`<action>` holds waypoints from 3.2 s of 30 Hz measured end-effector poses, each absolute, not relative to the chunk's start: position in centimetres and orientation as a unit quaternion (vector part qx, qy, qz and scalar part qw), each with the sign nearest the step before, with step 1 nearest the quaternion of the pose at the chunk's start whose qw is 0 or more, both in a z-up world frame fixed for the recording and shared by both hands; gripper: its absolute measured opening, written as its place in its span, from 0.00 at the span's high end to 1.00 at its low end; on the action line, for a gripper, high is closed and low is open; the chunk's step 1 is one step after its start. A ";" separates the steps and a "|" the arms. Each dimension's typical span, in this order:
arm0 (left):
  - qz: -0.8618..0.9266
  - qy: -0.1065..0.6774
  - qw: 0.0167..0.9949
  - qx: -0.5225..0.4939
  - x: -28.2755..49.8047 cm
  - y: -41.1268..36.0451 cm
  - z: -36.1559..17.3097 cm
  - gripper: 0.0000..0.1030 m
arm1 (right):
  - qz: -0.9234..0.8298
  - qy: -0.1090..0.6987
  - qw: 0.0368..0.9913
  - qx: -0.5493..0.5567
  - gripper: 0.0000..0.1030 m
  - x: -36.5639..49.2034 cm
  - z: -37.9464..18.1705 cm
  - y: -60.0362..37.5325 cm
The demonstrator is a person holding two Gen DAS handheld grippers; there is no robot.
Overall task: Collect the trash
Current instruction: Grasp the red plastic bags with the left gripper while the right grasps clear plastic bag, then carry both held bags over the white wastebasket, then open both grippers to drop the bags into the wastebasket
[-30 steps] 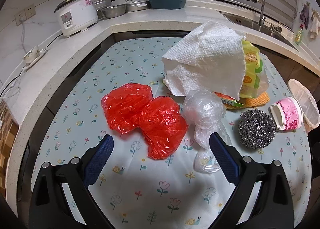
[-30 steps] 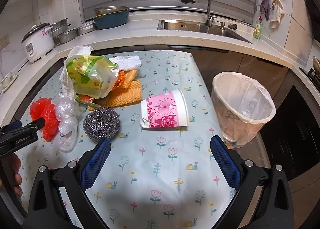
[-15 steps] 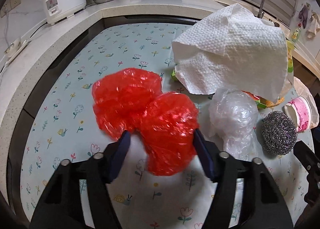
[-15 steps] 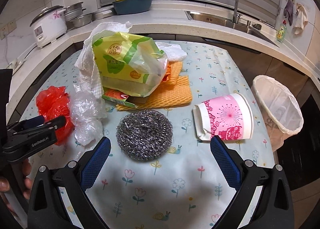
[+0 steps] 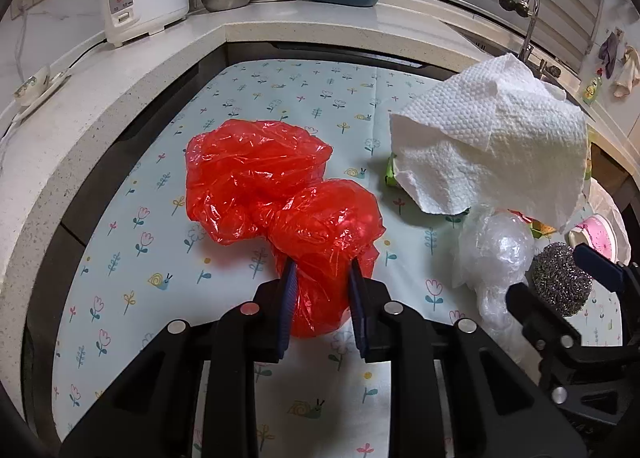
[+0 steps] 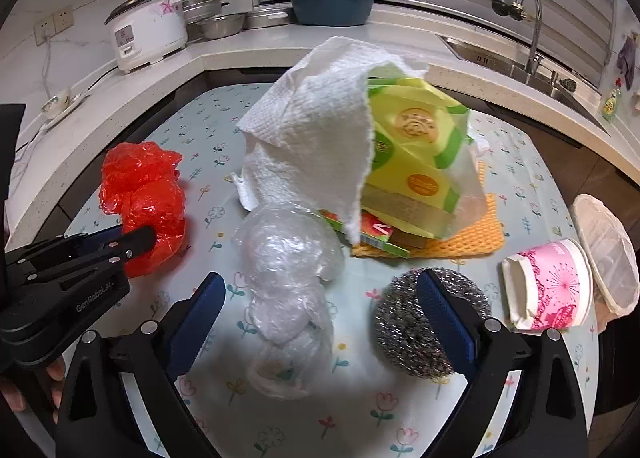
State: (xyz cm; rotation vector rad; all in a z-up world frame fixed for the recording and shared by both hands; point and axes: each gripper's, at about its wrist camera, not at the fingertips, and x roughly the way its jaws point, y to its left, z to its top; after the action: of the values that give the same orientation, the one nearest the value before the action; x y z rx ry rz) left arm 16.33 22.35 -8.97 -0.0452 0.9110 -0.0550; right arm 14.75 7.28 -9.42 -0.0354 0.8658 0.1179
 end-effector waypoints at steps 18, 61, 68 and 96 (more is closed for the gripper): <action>-0.021 0.417 0.909 -0.008 14.7 22.7 -7.0 0.77 | 0.090 0.424 0.901 0.017 0.66 14.1 -9.0 8.9; -0.351 0.316 0.870 0.142 12.0 -16.9 -0.3 0.77 | -0.230 0.290 0.911 0.180 0.66 4.5 -2.4 -30.6; -0.382 0.328 0.850 0.156 15.4 -22.2 -2.6 0.77 | -0.257 0.301 0.891 0.222 0.66 7.3 -5.2 -36.1; -0.387 0.389 0.826 0.132 22.0 -26.3 -8.0 0.50 | -0.269 0.344 0.875 0.208 0.63 14.4 -11.9 -38.8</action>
State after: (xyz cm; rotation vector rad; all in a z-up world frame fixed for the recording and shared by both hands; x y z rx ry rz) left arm 22.01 -26.26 -7.95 0.2813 0.8260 -0.8221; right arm 14.42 -38.75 -11.90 0.4338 0.7189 -0.5612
